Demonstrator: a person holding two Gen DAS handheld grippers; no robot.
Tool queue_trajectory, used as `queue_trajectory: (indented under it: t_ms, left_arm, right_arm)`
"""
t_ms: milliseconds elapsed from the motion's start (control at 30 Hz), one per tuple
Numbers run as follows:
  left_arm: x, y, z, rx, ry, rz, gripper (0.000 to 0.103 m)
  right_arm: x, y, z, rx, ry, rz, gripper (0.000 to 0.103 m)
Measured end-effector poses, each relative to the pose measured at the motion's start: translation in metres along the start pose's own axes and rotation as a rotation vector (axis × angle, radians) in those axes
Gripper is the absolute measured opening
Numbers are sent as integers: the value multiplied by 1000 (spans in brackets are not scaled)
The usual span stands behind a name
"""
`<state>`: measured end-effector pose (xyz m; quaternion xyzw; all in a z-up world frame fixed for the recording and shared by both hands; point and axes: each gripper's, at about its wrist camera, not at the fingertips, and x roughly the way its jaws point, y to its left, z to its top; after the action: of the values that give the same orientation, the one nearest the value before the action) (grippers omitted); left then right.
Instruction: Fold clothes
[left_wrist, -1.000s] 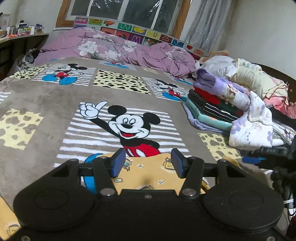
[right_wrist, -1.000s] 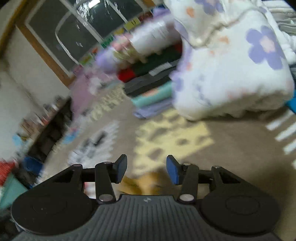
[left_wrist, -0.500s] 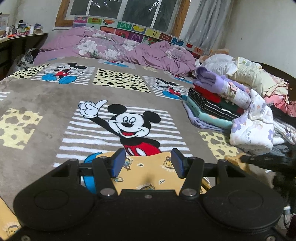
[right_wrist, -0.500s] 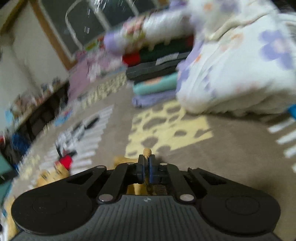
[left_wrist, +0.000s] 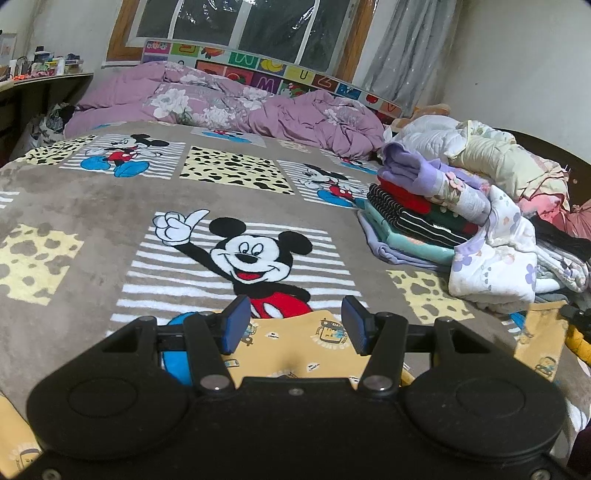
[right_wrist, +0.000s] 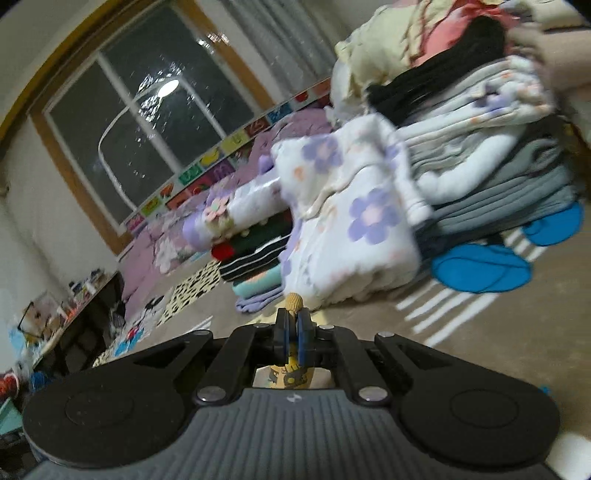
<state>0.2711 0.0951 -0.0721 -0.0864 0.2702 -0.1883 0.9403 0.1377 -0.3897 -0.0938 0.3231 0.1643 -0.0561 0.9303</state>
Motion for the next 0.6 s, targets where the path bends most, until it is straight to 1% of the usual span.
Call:
queue_trajectory:
  t_ms: [200, 300, 400, 500, 600]
  left_arm:
    - [1, -3, -1, 8, 7, -2, 54]
    - [2, -4, -1, 10, 11, -1, 54]
    - [4, -5, -2, 15, 16, -1, 54]
    - [5, -6, -2, 19, 21, 2, 54]
    - [7, -8, -3, 28, 29, 0, 54]
  right_arm:
    - [-28, -25, -2, 62, -29, -52, 6]
    - [-35, -37, -6, 69, -25, -84, 6]
    - [-34, -52, -10, 102, -17, -115, 6]
    - [-24, -60, -12, 94, 1, -124, 6]
    - [-5, -67, -15, 77, 44, -141, 6]
